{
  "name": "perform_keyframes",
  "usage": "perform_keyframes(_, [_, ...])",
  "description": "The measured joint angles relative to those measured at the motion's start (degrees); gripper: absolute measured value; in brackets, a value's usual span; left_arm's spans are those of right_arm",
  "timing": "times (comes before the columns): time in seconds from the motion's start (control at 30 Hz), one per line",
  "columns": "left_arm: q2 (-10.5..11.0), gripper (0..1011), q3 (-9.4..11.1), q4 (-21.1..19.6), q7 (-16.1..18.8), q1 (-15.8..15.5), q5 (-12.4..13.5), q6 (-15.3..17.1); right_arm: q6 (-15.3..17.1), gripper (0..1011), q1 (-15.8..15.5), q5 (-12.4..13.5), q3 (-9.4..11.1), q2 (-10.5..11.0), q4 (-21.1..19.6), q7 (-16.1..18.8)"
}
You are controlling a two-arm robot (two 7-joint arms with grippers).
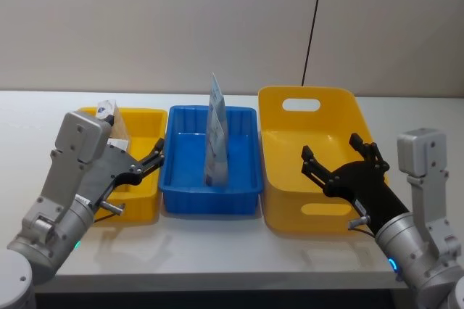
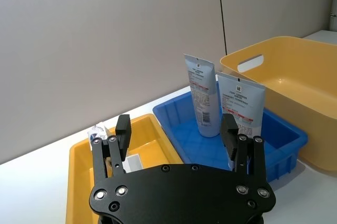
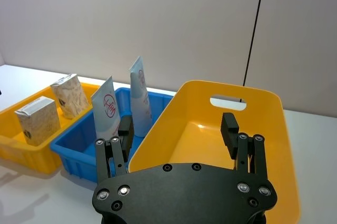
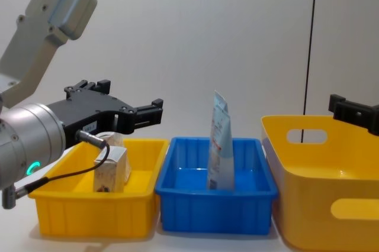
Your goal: Bimanual collaborative sorting of washing and personal care products
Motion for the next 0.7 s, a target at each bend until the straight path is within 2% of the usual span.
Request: perform_keyframes(0.7, [0.0, 1001, 0.0, 0.0, 0.0, 0.0, 0.0, 0.0, 0.0, 1000, 0.0, 0.0, 0.0, 0.0, 0.0, 0.0])
